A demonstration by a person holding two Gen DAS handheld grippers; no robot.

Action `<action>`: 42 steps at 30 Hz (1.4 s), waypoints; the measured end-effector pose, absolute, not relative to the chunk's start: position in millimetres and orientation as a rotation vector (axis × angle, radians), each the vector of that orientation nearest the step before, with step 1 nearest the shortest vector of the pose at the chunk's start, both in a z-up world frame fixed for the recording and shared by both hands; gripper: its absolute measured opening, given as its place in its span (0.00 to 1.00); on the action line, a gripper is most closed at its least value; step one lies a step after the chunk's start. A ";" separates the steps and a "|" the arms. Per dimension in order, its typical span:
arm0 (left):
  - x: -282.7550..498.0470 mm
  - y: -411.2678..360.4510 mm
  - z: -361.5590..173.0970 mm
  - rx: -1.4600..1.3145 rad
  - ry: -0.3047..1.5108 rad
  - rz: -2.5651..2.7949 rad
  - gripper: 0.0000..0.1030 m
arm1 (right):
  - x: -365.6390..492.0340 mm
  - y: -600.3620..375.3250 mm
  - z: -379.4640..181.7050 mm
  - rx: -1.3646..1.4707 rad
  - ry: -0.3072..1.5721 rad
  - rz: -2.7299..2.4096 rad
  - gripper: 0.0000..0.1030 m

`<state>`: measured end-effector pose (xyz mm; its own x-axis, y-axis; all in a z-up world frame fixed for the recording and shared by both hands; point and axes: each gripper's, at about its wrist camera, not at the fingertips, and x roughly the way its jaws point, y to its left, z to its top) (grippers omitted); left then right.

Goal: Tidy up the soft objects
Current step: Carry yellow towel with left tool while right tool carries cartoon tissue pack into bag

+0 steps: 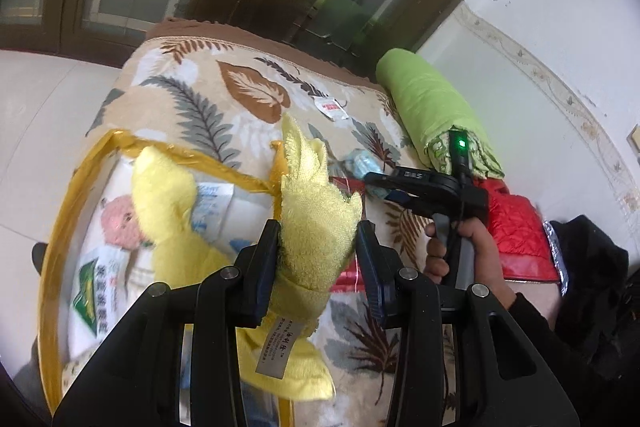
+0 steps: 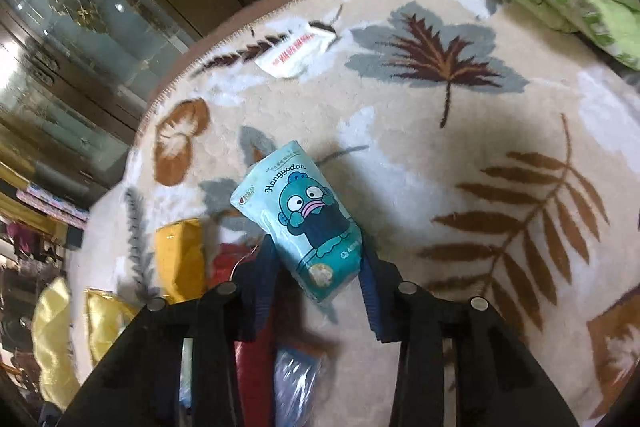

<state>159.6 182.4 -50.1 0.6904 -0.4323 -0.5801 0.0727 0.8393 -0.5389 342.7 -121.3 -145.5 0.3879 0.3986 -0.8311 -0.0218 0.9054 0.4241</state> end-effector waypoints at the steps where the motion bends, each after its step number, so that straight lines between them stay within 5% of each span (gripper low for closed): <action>1: 152.2 184.9 -47.3 -0.512 0.757 -0.287 0.37 | 334.7 -123.2 -136.6 0.372 1.127 0.269 0.33; 12: 83.9 226.9 -42.3 -0.523 0.760 -0.144 0.37 | 177.4 -82.5 -43.7 0.438 0.947 0.511 0.34; 24: 59.4 272.6 -60.9 -0.537 0.794 -0.040 0.37 | 114.3 24.3 -75.5 0.380 1.095 0.688 0.34; 42: 137.5 258.9 -106.7 -0.447 0.948 -0.088 0.37 | 112.4 62.0 -108.5 0.204 1.106 0.575 0.42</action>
